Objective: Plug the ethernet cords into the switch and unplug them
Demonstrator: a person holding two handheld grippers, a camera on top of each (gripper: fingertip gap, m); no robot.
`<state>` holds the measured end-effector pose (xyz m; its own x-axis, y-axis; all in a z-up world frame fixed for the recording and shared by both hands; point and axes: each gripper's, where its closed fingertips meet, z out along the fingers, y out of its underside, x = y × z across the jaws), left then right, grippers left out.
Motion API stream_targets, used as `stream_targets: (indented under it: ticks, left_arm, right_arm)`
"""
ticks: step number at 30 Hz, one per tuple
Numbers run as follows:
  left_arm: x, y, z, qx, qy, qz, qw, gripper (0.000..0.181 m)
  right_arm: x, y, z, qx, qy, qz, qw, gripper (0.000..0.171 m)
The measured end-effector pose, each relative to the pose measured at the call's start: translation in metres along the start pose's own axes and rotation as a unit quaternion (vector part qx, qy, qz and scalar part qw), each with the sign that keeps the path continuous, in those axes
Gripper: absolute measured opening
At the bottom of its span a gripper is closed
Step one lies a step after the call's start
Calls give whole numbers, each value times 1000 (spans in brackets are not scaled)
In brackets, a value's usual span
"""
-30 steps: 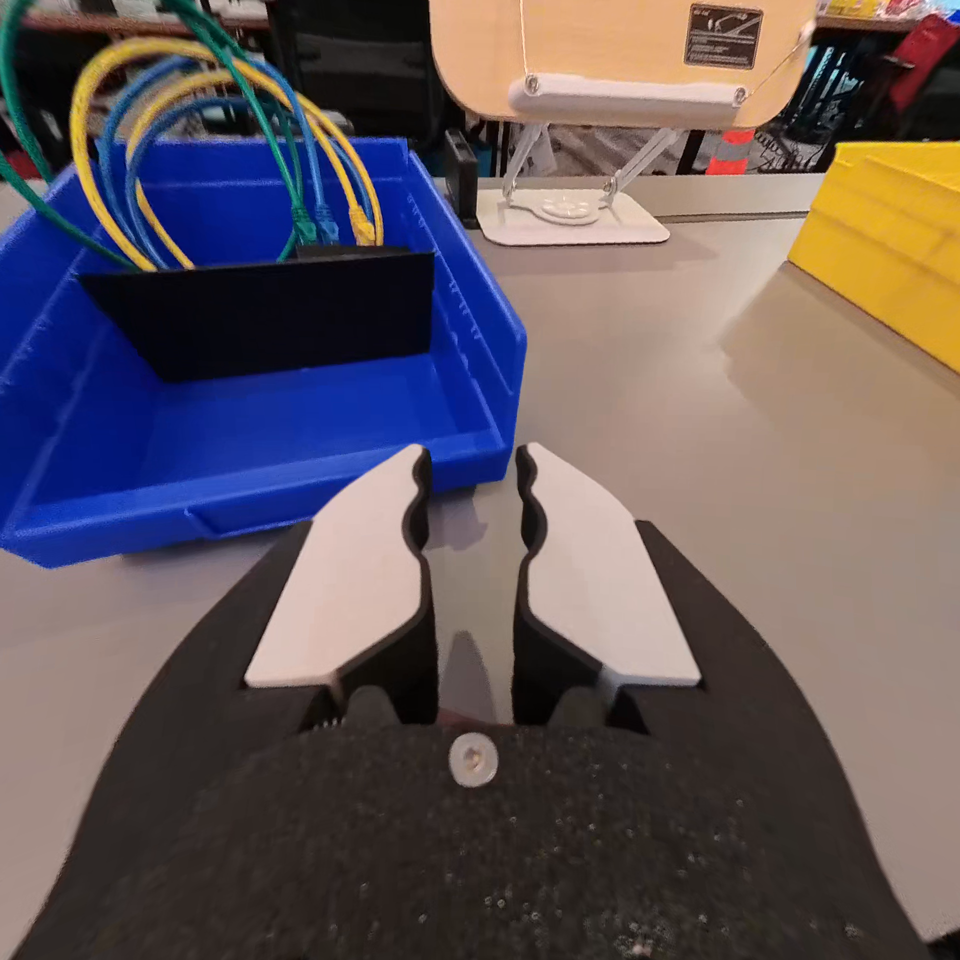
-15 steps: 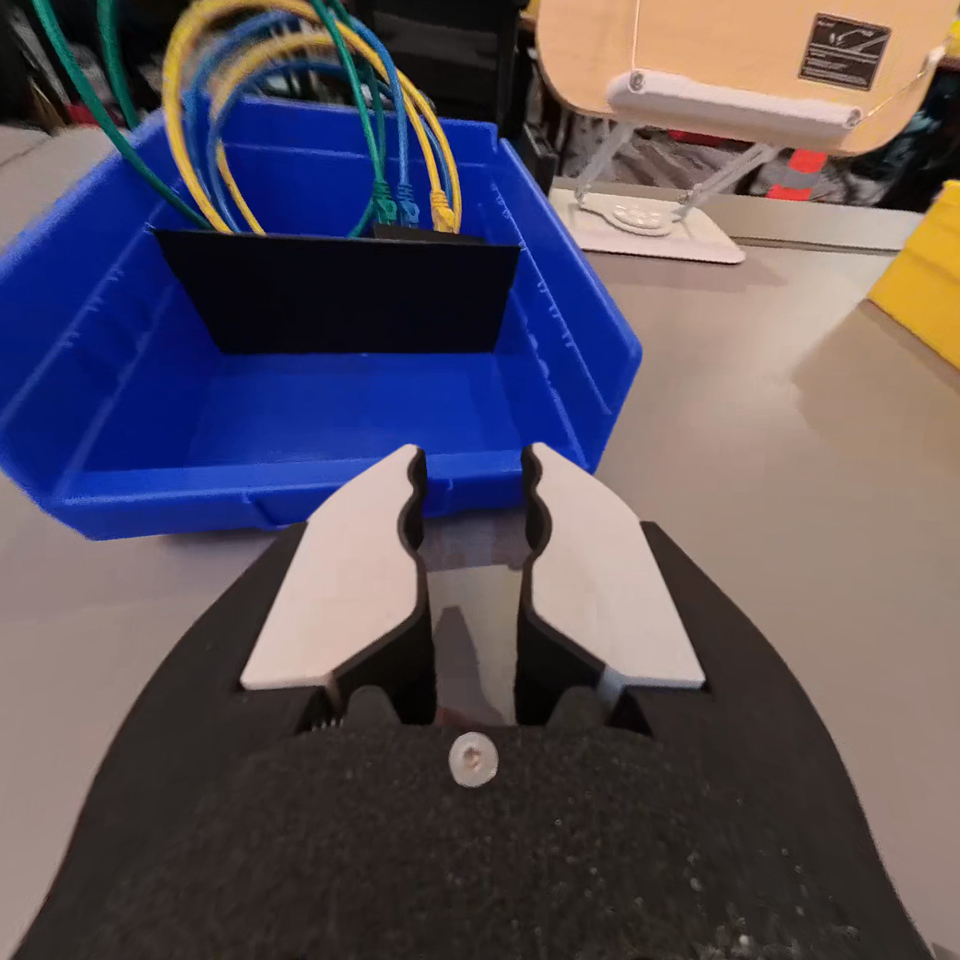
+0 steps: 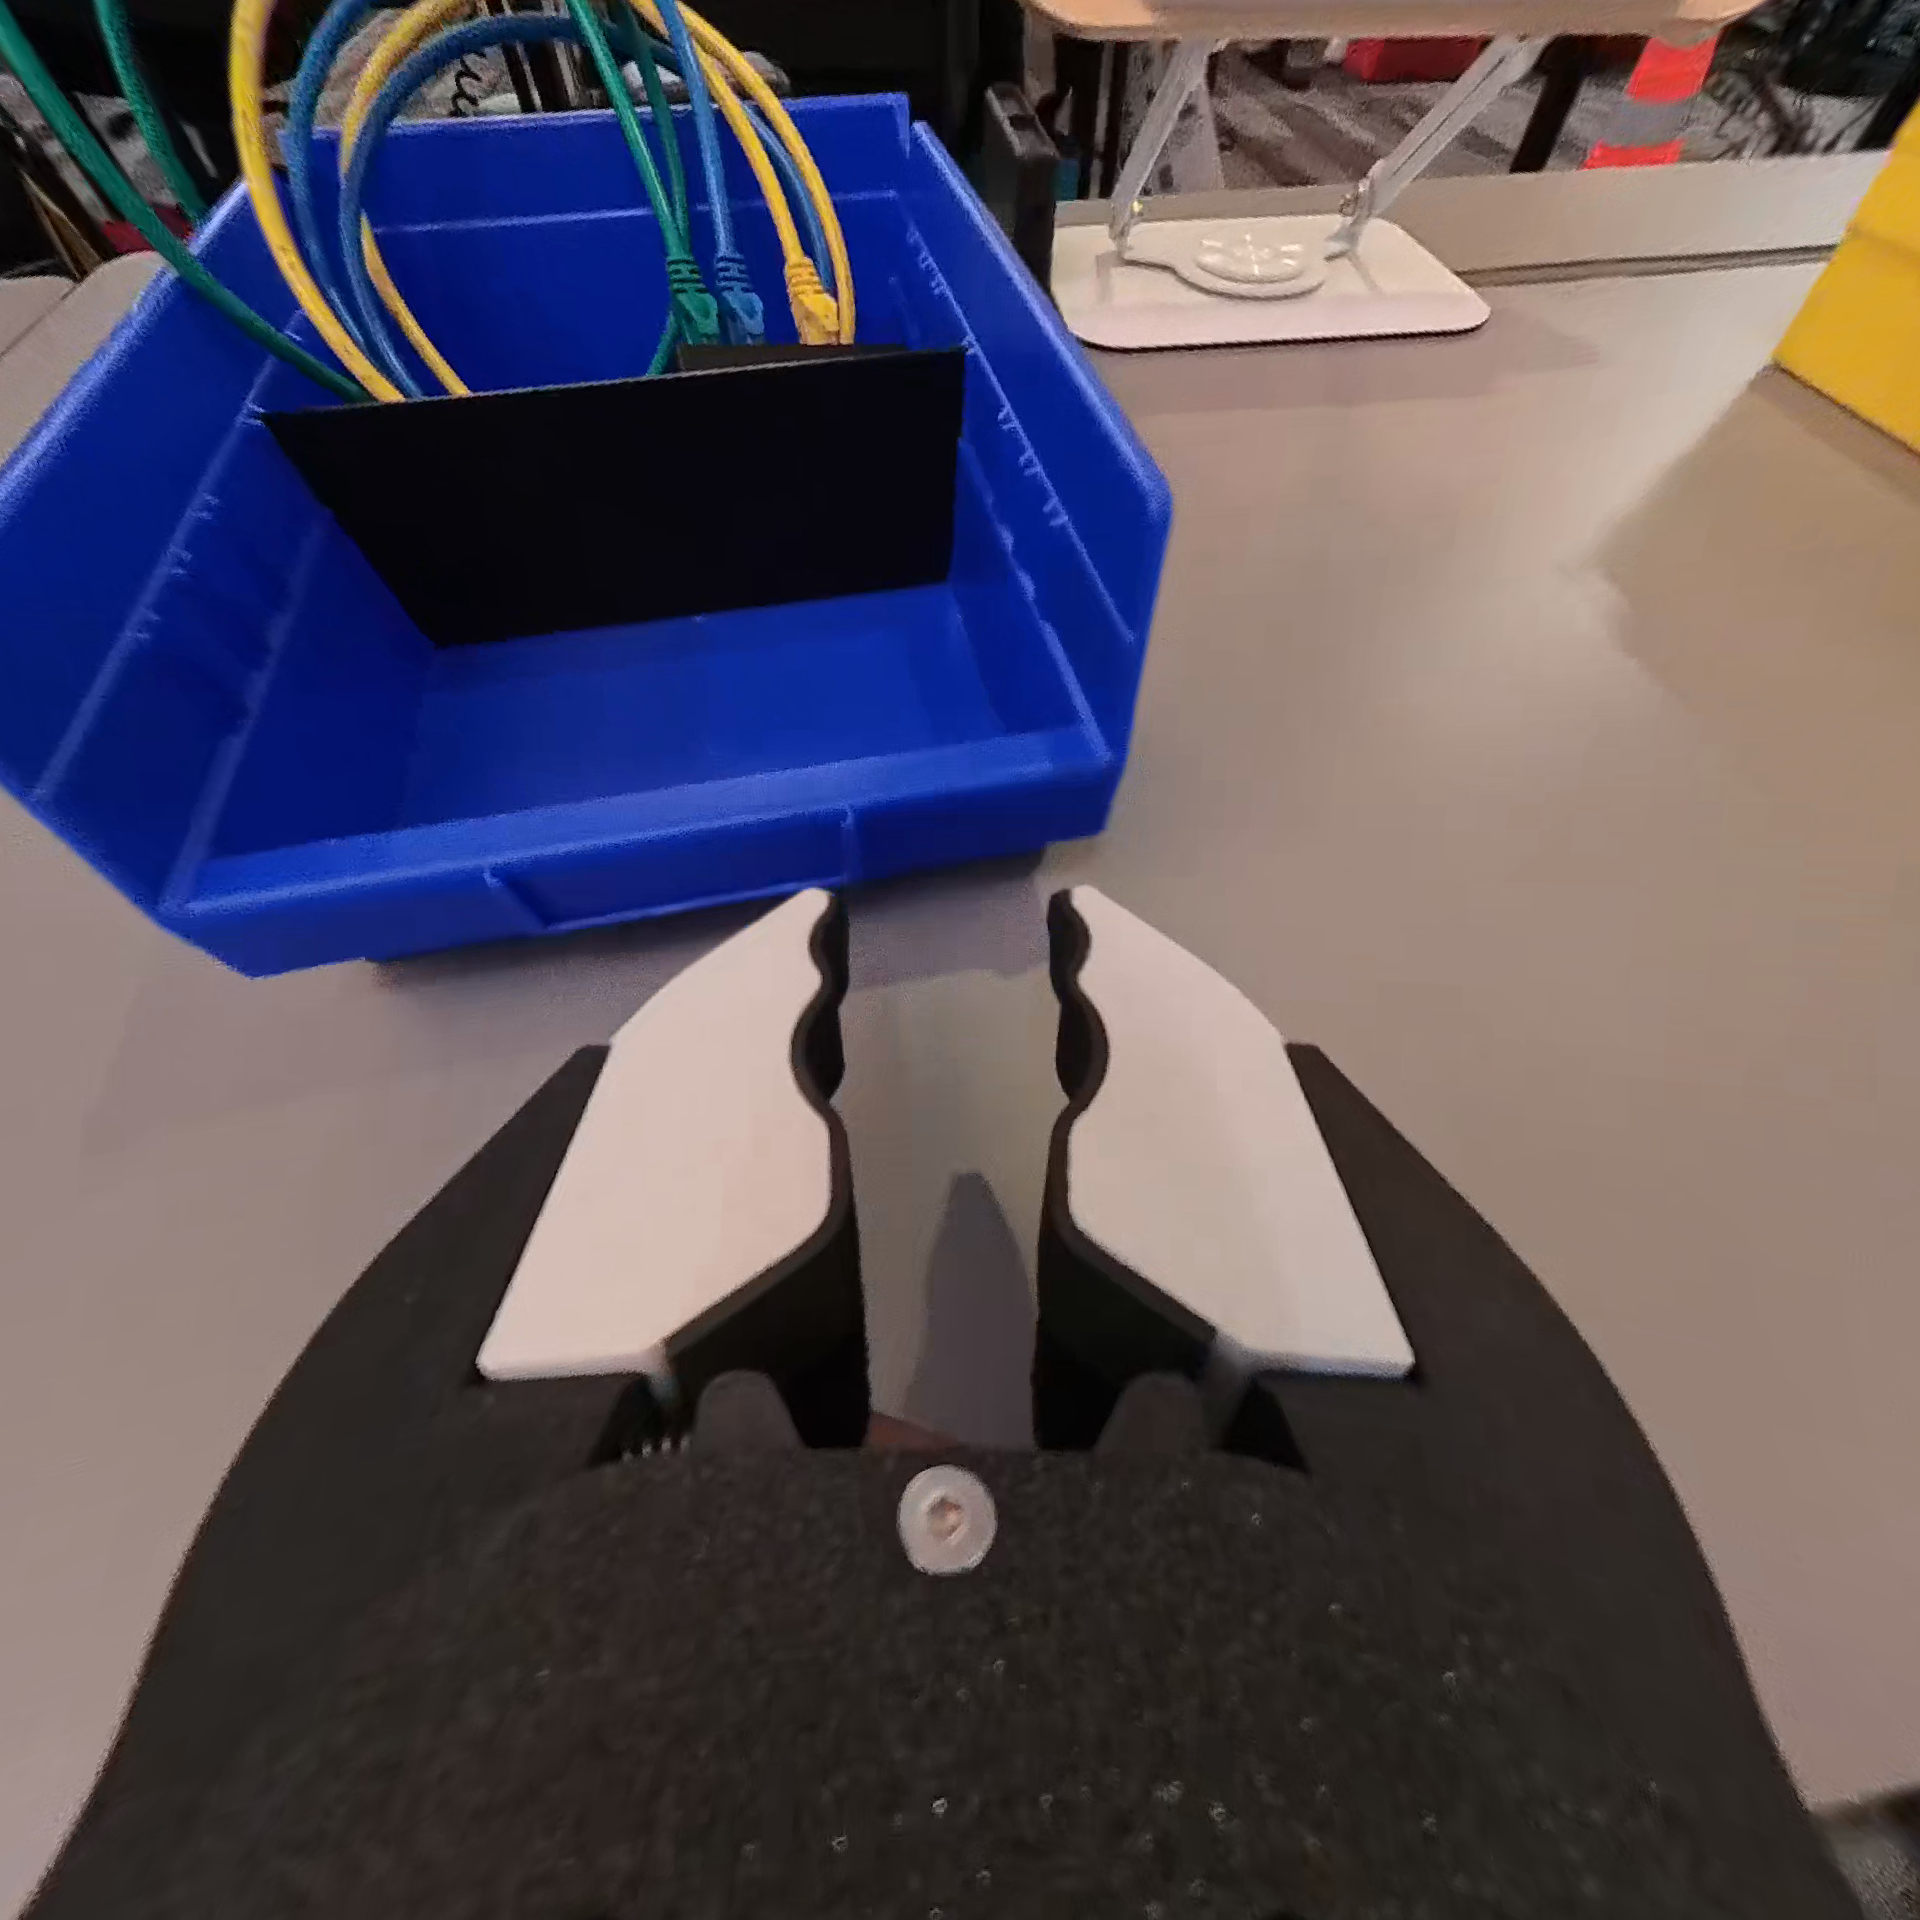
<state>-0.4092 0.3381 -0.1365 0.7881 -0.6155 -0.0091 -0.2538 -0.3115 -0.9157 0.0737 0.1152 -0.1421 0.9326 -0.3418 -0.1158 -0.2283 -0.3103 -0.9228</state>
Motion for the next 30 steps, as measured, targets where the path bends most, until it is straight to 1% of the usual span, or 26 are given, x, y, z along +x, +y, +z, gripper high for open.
stream_targets:
  ticks: [2,5,7,12,15,18,21,23,25,27,30]
  left_arm:
    - [4,3,-13,6,4,5,1000,36]
    - [5,8,-22,2,16,-8,1000,35]
    - [6,9,-24,-1,32,-29,999,35]
    - [15,12,-30,-6,70,-60,996,37]
    - [19,12,-38,6,73,-58,996,37]
    - [21,14,-40,3,84,-71,994,38]
    - [28,14,-37,0,117,-91,989,40]
    - [39,21,-35,-23,155,-93,983,45]
    - [49,23,-34,-40,188,-96,977,45]
    - [53,15,-34,-39,220,-89,971,47]
    - [41,-17,-25,-50,268,-82,958,46]
  right_arm:
    - [0,0,-9,7,22,-27,999,54]
    - [-11,2,-17,10,10,-26,1000,54]
    - [-20,6,-17,1,-8,-18,1000,54]
    - [-25,2,-19,12,-2,-33,999,54]
    - [-26,2,-17,11,-5,-21,1000,54]
    - [-24,3,-16,8,-5,-15,1000,54]
    - [-19,2,-20,13,0,-8,1000,54]
    - [-19,1,-21,15,-3,1,1000,54]
    - [-19,3,-19,12,-7,1,1000,54]
    - [-17,5,-19,7,-4,-5,1000,54]
    - [-18,4,-17,13,-14,1,1000,54]
